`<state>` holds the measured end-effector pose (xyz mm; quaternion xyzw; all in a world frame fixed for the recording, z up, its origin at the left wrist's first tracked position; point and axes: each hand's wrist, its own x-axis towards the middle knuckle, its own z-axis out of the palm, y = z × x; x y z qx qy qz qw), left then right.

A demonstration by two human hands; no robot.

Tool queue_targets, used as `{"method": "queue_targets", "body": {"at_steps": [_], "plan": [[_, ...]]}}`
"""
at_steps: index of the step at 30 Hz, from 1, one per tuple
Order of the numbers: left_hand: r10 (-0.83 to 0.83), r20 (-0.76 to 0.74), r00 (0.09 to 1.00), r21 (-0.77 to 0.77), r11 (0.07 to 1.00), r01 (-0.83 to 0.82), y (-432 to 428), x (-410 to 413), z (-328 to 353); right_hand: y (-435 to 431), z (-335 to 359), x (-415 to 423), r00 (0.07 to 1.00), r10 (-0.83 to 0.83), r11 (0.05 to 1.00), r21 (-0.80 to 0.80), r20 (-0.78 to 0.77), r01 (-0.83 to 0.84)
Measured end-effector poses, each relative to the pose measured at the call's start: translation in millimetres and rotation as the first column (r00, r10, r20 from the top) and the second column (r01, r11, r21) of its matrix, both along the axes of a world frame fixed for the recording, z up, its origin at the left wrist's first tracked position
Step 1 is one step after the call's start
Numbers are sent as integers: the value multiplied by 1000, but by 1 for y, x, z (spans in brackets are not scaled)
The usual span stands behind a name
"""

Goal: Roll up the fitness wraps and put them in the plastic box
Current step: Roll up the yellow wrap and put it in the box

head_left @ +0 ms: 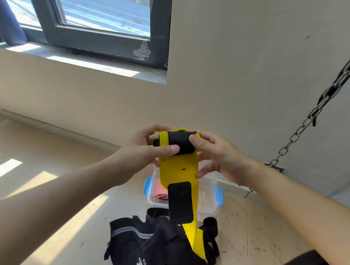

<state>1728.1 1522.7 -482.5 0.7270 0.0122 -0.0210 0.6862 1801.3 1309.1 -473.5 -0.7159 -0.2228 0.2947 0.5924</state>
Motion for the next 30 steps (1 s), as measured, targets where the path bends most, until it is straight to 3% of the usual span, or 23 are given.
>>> {"method": "queue_targets", "body": {"at_steps": [6, 8, 13, 17, 21, 30], "plan": [[22, 105, 994, 42, 999, -26, -2, -1, -2, 1, 1, -2, 1000, -17, 997, 74, 10, 16], [10, 84, 996, 60, 998, -15, 0, 1, -1, -1, 4, -1, 1000, -14, 990, 141, -17, 17], [-193, -53, 980, 14, 981, 194, 4, -1, 1, -2, 9, 0, 999, -40, 974, 224, 21, 34], [-131, -86, 988, 21, 991, 133, -1, -1, 5, -1, 1, 0, 988, -64, 978, 205, 144, 33], [-44, -18, 999, 103, 994, 46, 1, 1, 2, 1, -4, -1, 969, -52, 987, 157, 243, 14], [-21, 123, 992, 94, 996, 9, 5, 1, 2, 0, 3, -1, 992, 109, 994, -15, 65, -108]]}}
